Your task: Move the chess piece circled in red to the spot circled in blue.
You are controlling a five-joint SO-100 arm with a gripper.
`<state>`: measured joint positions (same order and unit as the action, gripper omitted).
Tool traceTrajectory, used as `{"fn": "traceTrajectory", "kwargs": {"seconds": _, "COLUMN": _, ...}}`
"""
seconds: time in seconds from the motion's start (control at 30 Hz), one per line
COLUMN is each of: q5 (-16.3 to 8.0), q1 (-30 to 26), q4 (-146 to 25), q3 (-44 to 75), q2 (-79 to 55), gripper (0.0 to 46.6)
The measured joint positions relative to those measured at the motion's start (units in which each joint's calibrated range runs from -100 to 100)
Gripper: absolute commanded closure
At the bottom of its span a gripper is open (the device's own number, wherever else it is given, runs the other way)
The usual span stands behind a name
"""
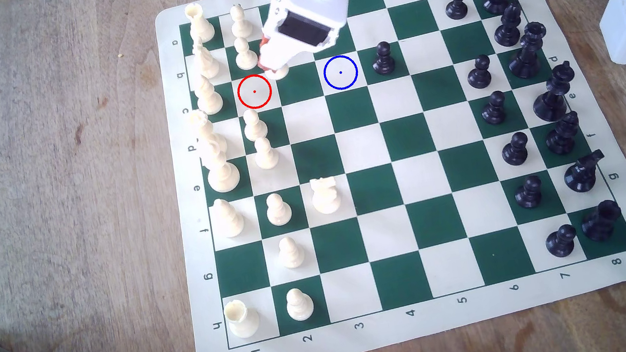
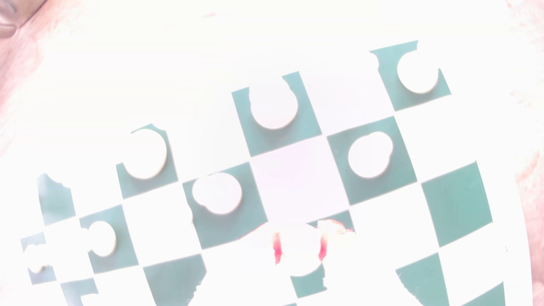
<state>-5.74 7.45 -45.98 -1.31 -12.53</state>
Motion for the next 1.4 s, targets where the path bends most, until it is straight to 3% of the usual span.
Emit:
{"fn": "traceTrajectory", "kwargs": {"seconds": 0.3, "q5": 0.0, "q1": 2.4, "q4": 8.3, "q3": -28.6, "q2": 18.4, "gripper": 45.6}}
{"fn": "traceTrajectory", "kwargs": {"seconds": 0.43, "q5": 0.3, "q1": 3.4, "q4": 12.4, "q3": -34.2, "q2": 22.0, "gripper": 45.7}}
{"fn": "traceTrajectory", "kwargs": {"seconds": 0.8, "q5": 0.3, "q1": 2.7, "q4": 20.6, "q3": -42.4, "q2": 23.4, "gripper": 45.4}}
{"fn": "traceTrajectory", "kwargs": {"seconds": 1.4, "q5": 0.3, "q1": 1.3, "q4": 25.7, "q3": -45.7, "q2": 22.0, "gripper": 45.0}}
